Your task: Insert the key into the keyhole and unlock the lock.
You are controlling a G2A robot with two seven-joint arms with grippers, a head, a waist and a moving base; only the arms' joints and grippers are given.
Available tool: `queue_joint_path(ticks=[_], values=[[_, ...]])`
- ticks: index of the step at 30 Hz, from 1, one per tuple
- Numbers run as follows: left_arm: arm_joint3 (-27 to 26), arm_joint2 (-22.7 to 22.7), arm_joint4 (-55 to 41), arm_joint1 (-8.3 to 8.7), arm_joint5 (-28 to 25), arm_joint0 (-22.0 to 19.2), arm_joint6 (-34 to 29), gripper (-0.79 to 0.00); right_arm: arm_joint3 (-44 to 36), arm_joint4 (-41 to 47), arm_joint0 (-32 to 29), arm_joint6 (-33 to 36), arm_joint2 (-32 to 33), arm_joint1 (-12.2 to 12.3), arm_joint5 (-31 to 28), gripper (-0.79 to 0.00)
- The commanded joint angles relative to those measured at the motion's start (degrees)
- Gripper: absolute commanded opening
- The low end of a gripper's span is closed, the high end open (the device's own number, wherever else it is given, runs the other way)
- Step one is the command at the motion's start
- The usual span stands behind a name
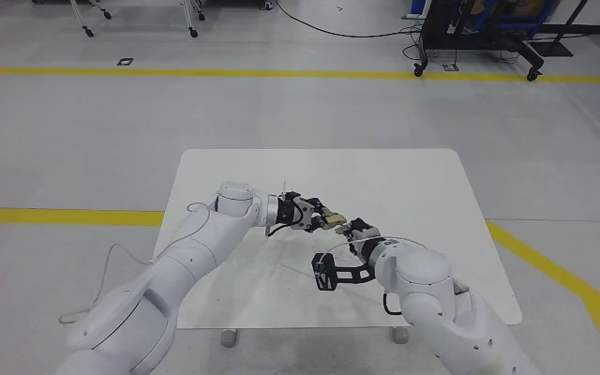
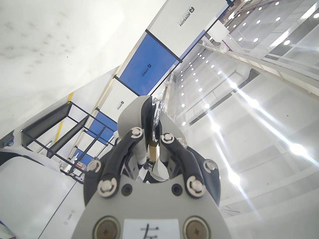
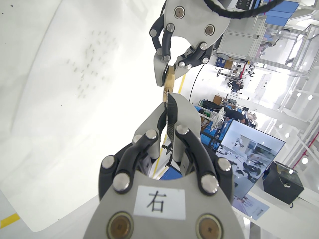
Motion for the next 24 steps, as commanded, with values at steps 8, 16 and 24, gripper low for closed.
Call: queue_joint_path(ticks=[8,16,24], values=[[0.80,-0.77,1.38,-0.63,0.23,0.05,-0.75,-0.785,0.91,-0.75,0.77,2.56,-1.79,-0.72,0.34,-0.785],[1.43,-1.68,2.20,-1.10,0.51,0.20,-1.19,-0.785,1.69,-1.57,1.86,4.61,-3.92,-1.56,0.57,-0.785],[1.92,-2.45,3.08,-1.46,0.78,0.34,-2.66,-0.785,5.21,0.28,3.61,3.72,-4.22,-2.39,1.76,-0.785]])
